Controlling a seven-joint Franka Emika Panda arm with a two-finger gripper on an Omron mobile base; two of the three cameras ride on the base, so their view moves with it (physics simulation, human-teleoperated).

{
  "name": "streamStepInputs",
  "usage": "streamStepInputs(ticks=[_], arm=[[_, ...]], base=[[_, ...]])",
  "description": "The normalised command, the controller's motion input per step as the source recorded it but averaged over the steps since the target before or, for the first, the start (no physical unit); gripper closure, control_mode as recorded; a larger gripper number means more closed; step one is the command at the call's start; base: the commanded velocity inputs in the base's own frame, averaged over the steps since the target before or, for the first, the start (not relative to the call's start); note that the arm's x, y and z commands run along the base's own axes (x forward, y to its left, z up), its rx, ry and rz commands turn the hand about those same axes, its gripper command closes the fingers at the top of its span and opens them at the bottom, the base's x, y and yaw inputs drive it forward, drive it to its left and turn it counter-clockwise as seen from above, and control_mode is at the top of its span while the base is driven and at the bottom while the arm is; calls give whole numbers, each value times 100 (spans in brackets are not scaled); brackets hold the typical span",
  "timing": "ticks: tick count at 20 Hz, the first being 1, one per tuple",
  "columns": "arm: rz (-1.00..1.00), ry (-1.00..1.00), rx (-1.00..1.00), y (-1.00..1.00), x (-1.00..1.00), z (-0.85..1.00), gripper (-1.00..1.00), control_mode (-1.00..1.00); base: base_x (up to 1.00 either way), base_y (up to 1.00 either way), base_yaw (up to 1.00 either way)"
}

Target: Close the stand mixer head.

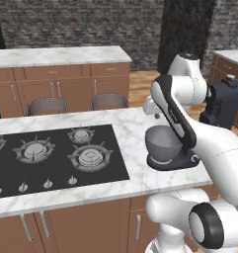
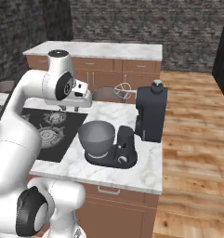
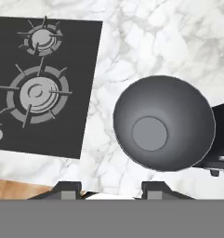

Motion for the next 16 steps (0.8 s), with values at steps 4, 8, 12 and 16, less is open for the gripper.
streamStepInputs(ticks=[4, 8, 12, 16], arm=[[-1, -1, 2, -14, -24, -22, -100, -100], [0, -14, 1, -97, -100, -29, -100, -100], [0, -13, 10, -100, -90, -3, -100, -100], [0, -5, 26, -100, -34, 0, -100, -100]], base=[[0, 0, 0], [0, 0, 0], [0, 0, 0], [0, 0, 0]])
